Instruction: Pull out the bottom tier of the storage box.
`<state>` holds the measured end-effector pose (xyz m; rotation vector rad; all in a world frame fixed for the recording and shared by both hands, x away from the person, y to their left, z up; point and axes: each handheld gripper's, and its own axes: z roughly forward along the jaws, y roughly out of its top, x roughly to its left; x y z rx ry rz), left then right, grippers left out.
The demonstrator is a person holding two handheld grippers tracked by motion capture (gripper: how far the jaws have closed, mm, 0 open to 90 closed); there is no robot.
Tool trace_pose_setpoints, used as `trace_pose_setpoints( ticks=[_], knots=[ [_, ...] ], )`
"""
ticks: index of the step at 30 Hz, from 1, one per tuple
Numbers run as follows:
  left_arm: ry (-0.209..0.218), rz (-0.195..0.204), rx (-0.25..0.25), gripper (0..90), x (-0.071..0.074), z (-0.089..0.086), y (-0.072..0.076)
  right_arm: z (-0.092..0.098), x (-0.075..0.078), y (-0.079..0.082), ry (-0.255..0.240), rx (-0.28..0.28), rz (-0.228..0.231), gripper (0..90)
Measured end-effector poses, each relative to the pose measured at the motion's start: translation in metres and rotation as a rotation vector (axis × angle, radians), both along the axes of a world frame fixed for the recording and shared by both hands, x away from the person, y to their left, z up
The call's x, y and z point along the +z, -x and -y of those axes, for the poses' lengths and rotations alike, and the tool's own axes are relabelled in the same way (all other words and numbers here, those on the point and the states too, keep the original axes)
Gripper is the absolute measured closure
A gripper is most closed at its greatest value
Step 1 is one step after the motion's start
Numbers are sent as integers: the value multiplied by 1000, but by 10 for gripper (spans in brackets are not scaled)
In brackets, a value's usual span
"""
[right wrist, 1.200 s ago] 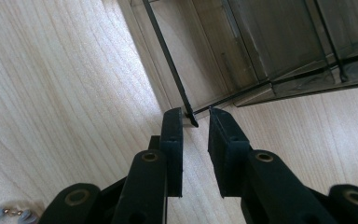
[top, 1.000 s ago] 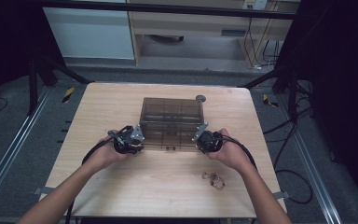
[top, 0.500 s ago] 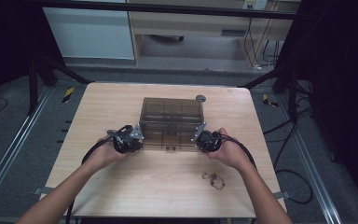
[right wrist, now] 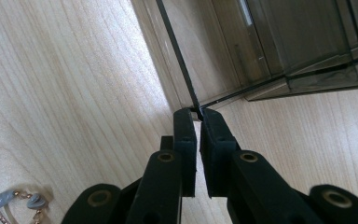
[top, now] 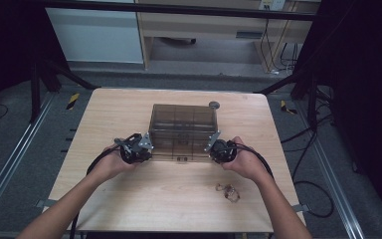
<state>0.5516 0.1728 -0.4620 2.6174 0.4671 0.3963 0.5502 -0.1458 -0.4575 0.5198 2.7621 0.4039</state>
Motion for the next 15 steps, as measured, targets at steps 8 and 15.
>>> trace_pose_setpoints(
  ticks=[8, 15],
  knots=[
    [-24, -9, -19, 865, 1, 0, 4, 1, 0, 3, 1, 25, -8, 862],
    [-25, -15, -22, 867, 1, 0, 5, 1, 0, 5, -4, 20, -19, 865]
  ],
)
